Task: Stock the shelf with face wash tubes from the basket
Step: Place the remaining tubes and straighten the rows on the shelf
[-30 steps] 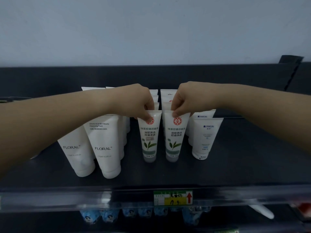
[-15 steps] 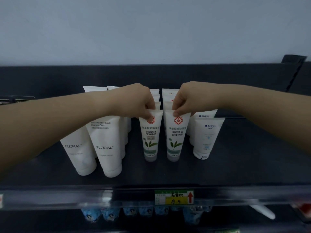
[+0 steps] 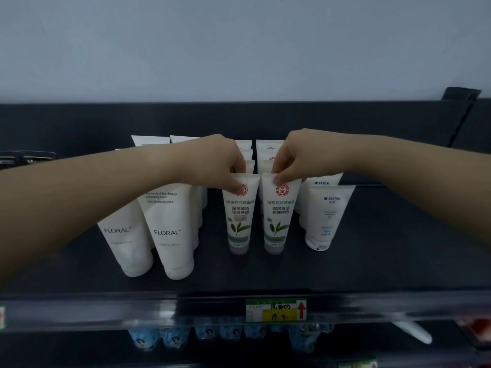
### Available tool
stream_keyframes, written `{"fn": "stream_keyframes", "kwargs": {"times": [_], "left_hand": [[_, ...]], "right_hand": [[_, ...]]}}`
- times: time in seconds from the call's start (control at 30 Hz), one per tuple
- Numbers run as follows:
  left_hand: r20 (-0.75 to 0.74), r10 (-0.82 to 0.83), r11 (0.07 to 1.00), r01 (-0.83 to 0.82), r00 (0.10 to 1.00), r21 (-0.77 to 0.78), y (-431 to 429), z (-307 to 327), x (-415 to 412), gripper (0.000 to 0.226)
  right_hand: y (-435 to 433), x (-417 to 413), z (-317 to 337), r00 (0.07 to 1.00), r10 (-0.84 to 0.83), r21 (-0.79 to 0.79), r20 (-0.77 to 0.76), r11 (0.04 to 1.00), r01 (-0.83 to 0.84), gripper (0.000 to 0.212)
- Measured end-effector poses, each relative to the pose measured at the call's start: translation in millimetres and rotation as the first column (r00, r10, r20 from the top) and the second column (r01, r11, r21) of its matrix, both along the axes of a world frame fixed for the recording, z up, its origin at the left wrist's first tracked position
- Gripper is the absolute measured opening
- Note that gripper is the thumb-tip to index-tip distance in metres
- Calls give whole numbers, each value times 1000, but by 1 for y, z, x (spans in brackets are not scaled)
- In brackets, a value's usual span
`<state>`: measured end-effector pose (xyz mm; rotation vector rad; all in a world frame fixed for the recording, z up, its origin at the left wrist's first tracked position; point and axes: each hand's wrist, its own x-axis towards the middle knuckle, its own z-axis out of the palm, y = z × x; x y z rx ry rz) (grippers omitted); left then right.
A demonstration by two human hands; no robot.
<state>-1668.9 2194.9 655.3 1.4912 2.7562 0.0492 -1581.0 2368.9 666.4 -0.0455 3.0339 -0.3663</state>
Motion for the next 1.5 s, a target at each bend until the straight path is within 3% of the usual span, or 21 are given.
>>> {"fn": "stream_keyframes", "kwargs": {"times": [0.23, 0.57, 0.8, 1.03, 1.23, 1.5], "left_hand": [[16, -6, 1000, 6, 1000, 30, -3, 2, 0, 27], [84, -53, 998, 49, 995, 46, -6, 7, -3, 28], [24, -43, 987, 39, 999, 154, -16, 10, 17, 34], [-35, 80, 955, -66, 996, 290, -33, 19, 50, 34], [-68, 149, 907, -109, 986, 406, -41, 6, 90, 26], [-88, 201, 910, -153, 976, 386, -64, 3, 133, 24]], "right_hand": [[-4, 3, 3, 999, -3, 3, -45, 1000, 4, 15], [-11, 5, -2, 993, -41, -120, -109, 992, 28, 20], [-19, 24, 0, 974, -38, -52, -225, 998, 27, 34], [-21, 52, 6, 947, 8, -5, -322, 1000, -10, 38], [-30, 79, -8, 908, 38, -78, -418, 994, -77, 36], [-51, 98, -22, 886, 116, -107, -448, 977, -182, 33]]}}
